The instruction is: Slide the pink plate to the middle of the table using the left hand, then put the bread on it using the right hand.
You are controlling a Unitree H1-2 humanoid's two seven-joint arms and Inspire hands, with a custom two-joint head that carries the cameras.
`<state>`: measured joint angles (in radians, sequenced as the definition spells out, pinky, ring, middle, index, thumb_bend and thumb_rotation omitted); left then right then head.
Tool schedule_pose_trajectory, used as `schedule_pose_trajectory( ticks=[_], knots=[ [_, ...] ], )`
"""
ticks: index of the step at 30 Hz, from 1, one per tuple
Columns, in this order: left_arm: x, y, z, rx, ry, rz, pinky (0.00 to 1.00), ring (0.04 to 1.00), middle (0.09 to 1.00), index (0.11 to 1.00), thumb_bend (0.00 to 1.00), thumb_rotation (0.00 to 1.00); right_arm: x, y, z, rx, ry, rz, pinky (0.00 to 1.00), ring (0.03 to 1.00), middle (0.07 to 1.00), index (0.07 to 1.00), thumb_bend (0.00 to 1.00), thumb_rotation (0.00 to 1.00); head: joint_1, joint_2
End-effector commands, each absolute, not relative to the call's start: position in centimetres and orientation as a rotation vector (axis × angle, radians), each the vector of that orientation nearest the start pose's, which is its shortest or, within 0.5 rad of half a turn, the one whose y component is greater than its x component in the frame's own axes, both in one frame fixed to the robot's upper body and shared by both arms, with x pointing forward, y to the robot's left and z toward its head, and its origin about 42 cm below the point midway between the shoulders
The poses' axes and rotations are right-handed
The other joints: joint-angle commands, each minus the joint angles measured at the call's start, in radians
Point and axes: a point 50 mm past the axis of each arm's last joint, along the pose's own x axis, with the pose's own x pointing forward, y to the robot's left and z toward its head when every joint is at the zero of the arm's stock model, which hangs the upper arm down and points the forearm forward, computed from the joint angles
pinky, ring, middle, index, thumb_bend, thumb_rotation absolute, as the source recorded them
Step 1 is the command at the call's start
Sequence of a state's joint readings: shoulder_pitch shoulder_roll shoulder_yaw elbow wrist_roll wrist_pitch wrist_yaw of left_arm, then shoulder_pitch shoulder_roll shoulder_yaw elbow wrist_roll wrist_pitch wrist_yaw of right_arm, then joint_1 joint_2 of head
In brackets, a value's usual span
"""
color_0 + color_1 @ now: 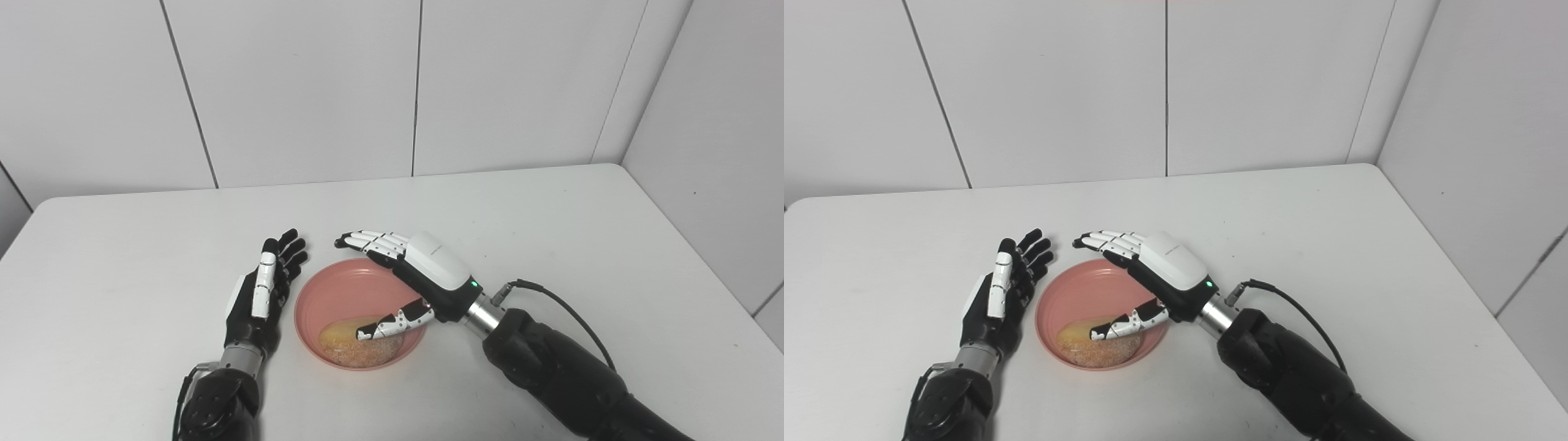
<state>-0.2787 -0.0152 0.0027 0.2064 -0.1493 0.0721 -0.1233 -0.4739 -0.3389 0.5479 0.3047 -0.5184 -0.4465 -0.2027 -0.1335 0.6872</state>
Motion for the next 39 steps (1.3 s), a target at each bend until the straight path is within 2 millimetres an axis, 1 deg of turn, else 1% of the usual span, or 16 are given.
schedule_pose_trajectory(
  ticks=[1, 3, 4, 5, 6, 7, 9, 13, 15, 19, 23, 25, 31, 33, 35, 39],
  knots=[
    [38.1, 16.7, 14.5, -0.145, -0.064, -0.224, 1.00, 0.915, 0.913, 0.875, 0.66, 1.00, 38.8, -15.5, 17.9, -0.766, -0.730, 0.482, 0.85, 0.893, 0.898, 0.882, 0.67, 0.74, 0.002, 0.002],
    [38.1, 16.7, 14.5, -0.142, -0.062, -0.225, 1.00, 0.916, 0.914, 0.874, 0.66, 1.00, 38.5, -15.4, 17.6, -0.720, -0.685, 0.449, 0.87, 0.904, 0.907, 0.889, 0.65, 0.78, 0.003, 0.005],
    [38.0, 16.7, 14.5, -0.141, -0.062, -0.224, 1.00, 0.916, 0.914, 0.874, 0.66, 1.00, 38.3, -15.3, 17.6, -0.706, -0.668, 0.437, 0.89, 0.916, 0.917, 0.898, 0.65, 0.82, 0.003, 0.005],
    [38.0, 16.7, 14.6, -0.144, -0.061, -0.225, 1.00, 0.916, 0.914, 0.875, 0.66, 1.00, 38.2, -15.3, 17.4, -0.686, -0.636, 0.418, 0.90, 0.917, 0.917, 0.899, 0.64, 0.82, 0.004, 0.006],
    [37.9, 16.8, 14.6, -0.146, -0.060, -0.226, 1.00, 0.918, 0.915, 0.877, 0.66, 1.00, 38.0, -15.2, 17.3, -0.669, -0.606, 0.400, 0.91, 0.931, 0.928, 0.910, 0.66, 0.86, 0.005, 0.007],
    [37.9, 16.8, 14.6, -0.150, -0.060, -0.227, 1.00, 0.922, 0.917, 0.879, 0.66, 1.00, 37.8, -15.1, 17.1, -0.652, -0.580, 0.382, 0.91, 0.939, 0.938, 0.919, 0.67, 0.90, 0.005, 0.008],
    [37.8, 16.8, 14.6, -0.153, -0.061, -0.228, 1.00, 0.926, 0.920, 0.884, 0.66, 1.00, 37.6, -14.9, 16.9, -0.618, -0.546, 0.359, 0.88, 0.940, 0.947, 0.929, 0.68, 0.93, 0.004, 0.009],
    [37.8, 16.9, 14.6, -0.145, -0.064, -0.227, 1.00, 0.926, 0.923, 0.888, 0.67, 0.99, 37.0, -14.6, 16.3, -0.484, -0.450, 0.322, 0.85, 0.908, 0.938, 0.934, 0.62, 0.92, 0.004, 0.011],
    [37.7, 16.9, 14.5, -0.147, -0.067, -0.228, 1.00, 0.928, 0.924, 0.889, 0.66, 1.00, 36.9, -14.6, 16.1, -0.434, -0.409, 0.319, 0.85, 0.905, 0.939, 0.938, 0.61, 0.93, 0.007, 0.010],
    [37.7, 16.9, 14.4, -0.151, -0.066, -0.233, 1.00, 0.933, 0.929, 0.897, 0.66, 1.00, 36.8, -14.7, 15.8, -0.401, -0.360, 0.317, 0.86, 0.914, 0.952, 0.951, 0.58, 0.99, 0.007, 0.012],
    [37.7, 16.9, 14.3, -0.156, -0.061, -0.233, 1.00, 0.938, 0.930, 0.896, 0.68, 1.00, 36.8, -14.8, 15.6, -0.367, -0.337, 0.308, 0.89, 0.926, 0.963, 0.961, 0.57, 1.00, 0.005, 0.012],
    [37.7, 16.9, 14.3, -0.156, -0.065, -0.232, 0.99, 0.938, 0.930, 0.898, 0.68, 0.99, 37.0, -14.9, 15.5, -0.333, -0.314, 0.294, 0.91, 0.938, 0.966, 0.959, 0.59, 1.00, 0.005, 0.013],
    [37.7, 16.8, 14.1, -0.147, -0.068, -0.226, 0.98, 0.941, 0.935, 0.900, 0.68, 0.99, 37.4, -15.3, 15.3, -0.248, -0.255, 0.267, 0.94, 0.949, 0.974, 0.954, 0.62, 0.99, 0.005, 0.014],
    [37.6, 16.7, 14.1, -0.141, -0.065, -0.226, 0.99, 0.941, 0.941, 0.901, 0.69, 1.00, 37.5, -15.5, 15.2, -0.240, -0.243, 0.259, 0.94, 0.950, 0.973, 0.955, 0.66, 0.99, 0.009, 0.013],
    [37.6, 16.7, 14.1, -0.142, -0.066, -0.227, 1.00, 0.945, 0.947, 0.905, 0.68, 1.00, 37.6, -15.7, 15.2, -0.239, -0.239, 0.254, 0.94, 0.959, 0.971, 0.958, 0.66, 1.00, 0.011, 0.014],
    [37.6, 16.6, 14.1, -0.142, -0.069, -0.220, 1.00, 0.943, 0.949, 0.909, 0.68, 1.00, 37.9, -16.0, 15.0, -0.171, -0.224, 0.242, 0.97, 0.982, 0.987, 0.973, 0.68, 0.99, 0.011, 0.014]
  ],
)
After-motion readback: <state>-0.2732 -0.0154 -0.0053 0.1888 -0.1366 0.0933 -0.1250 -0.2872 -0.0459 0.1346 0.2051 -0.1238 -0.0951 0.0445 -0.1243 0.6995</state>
